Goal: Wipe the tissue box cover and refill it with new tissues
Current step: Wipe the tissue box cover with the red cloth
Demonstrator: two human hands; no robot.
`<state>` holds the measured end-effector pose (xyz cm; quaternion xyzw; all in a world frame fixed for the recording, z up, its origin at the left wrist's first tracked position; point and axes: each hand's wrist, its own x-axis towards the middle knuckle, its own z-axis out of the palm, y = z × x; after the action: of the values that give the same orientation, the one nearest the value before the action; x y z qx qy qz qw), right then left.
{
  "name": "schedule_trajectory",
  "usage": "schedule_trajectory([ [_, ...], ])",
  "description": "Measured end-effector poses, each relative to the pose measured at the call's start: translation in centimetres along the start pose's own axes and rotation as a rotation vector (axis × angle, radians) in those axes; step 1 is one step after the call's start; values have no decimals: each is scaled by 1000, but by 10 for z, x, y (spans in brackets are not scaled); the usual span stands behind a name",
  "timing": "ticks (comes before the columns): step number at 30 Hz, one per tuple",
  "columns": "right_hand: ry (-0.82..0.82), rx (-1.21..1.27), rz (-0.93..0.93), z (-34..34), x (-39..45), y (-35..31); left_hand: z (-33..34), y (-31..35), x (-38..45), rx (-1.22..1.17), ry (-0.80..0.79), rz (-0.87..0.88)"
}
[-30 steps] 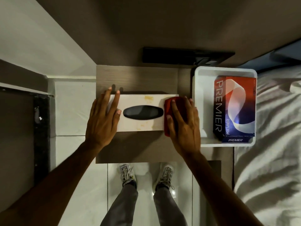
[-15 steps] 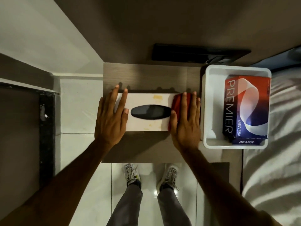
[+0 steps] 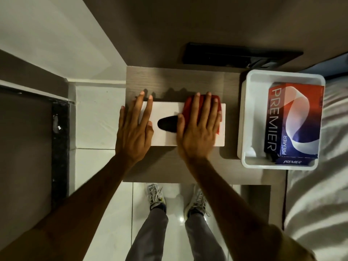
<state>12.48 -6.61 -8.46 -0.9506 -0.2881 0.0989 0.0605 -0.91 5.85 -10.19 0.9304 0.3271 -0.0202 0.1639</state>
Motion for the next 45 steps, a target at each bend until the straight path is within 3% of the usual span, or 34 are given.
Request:
schedule_trajectory([
  [2, -47, -1, -147, 7, -9, -14, 0, 0, -1, -18, 8, 7],
  [5, -96, -41, -458, 2, -18, 16, -1, 1, 0, -1, 0, -7],
  [7, -82, -33, -411, -2, -15, 30, -1, 2, 0, 15, -7, -23],
  [11, -30, 38, -89, 5, -5, -15, 0, 0, -2, 19, 4, -12],
  [13, -57, 26, -216, 8, -10, -31, -1, -1, -3, 20, 9, 3],
  [15, -83, -11, -461, 8, -17, -16, -1, 0, -3, 21, 11, 10],
  [17, -87, -18, -569, 4, -17, 7, -3, 1, -3, 11, 11, -8],
  [22, -74, 33, -274, 11, -18, -23, -1, 0, -2, -9, -2, -12],
  [29, -70, -23, -607, 8, -58, 31, 0, 1, -1, 68, -21, -51],
  [35, -11, 51, -365, 10, -69, -3, 0, 1, 0, 67, -27, -53],
  [40, -38, -20, -567, 2, -76, 32, -3, 2, 0, 82, -32, -45],
  [45, -33, 8, -269, 6, -71, 6, -2, 2, 0, 89, -24, -63],
])
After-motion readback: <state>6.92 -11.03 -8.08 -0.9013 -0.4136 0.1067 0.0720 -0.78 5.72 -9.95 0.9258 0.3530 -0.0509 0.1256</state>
